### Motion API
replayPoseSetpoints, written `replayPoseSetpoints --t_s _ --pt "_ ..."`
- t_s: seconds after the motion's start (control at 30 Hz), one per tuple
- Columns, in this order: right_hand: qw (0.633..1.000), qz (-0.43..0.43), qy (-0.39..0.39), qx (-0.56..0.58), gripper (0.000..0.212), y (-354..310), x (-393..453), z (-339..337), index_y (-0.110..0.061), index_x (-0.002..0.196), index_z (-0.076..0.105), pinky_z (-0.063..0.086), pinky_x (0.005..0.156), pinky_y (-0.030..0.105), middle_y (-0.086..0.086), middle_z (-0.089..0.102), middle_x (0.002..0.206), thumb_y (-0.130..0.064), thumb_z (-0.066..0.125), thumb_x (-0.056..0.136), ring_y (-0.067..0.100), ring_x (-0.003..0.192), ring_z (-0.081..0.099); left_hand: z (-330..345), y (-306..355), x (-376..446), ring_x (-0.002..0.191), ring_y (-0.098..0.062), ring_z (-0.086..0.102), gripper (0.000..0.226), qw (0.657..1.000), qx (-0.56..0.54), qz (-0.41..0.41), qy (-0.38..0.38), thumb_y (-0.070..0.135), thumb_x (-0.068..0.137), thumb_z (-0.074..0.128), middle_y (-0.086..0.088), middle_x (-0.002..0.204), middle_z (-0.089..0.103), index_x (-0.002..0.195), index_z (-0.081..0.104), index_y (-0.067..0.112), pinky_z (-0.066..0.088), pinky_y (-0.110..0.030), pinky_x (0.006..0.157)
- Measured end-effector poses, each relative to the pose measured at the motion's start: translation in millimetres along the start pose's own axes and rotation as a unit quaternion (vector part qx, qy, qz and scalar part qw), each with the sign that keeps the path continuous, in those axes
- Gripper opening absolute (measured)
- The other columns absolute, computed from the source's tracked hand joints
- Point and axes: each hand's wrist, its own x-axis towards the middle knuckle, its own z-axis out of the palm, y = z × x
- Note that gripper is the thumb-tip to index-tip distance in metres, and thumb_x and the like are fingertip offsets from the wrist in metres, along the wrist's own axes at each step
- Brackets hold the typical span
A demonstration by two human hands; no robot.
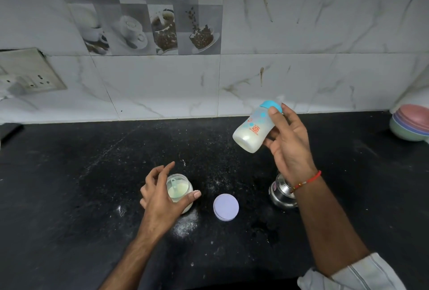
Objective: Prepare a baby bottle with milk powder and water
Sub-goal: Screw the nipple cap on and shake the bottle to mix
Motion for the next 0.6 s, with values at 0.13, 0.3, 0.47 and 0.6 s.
replayPoseSetpoints --t_s 0.13,0.3,0.47,0.6 --pt "0.991 -0.087 -0.006 -0.100 0.047 -7.5 -5.1 6.5 -0.023 0.137 0.051 0.058 0.093 0.039 0.000 0.079 0.102 -0.017 0.071 0.095 0.019 0.105 0.073 1.9 3.0 -1.6 0.130 -0.011 0.022 0.098 1.000 -0.001 0.015 0.003 0.071 0.057 0.076 0.010 0.154 0.027 0.146 0.045 0.046 0.026 -0.049 0.115" --pt "0.982 -0.129 -0.020 -0.140 0.054 -20.5 -10.2 15.0 -0.021 0.141 0.049 0.059 0.087 0.031 0.012 0.077 0.110 -0.017 0.073 0.093 0.017 0.100 0.076 8.1 13.9 0.0 0.136 -0.015 0.024 0.085 0.998 0.020 0.060 -0.004 0.070 0.064 0.076 0.014 0.154 0.027 0.142 0.048 0.048 0.020 -0.040 0.108" --pt "0.999 -0.050 -0.021 -0.001 0.045 -28.8 -12.6 17.2 -0.022 0.141 0.046 0.063 0.084 0.044 -0.003 0.079 0.095 -0.023 0.064 0.100 0.017 0.089 0.076 13.6 29.8 0.2 0.129 -0.005 0.020 0.076 0.996 0.013 0.091 -0.013 0.062 0.072 0.079 0.017 0.154 0.026 0.141 0.049 0.049 0.020 -0.039 0.107" --pt "0.991 0.069 -0.013 0.116 0.029 -29.4 -15.6 13.3 -0.016 0.127 0.059 0.063 0.065 0.034 0.006 0.072 0.114 -0.031 0.059 0.102 0.018 0.092 0.074 14.5 37.6 -1.4 0.125 -0.001 0.018 0.076 0.995 0.002 0.100 -0.021 0.070 0.070 0.069 0.018 0.153 0.027 0.140 0.050 0.048 0.019 -0.038 0.106"
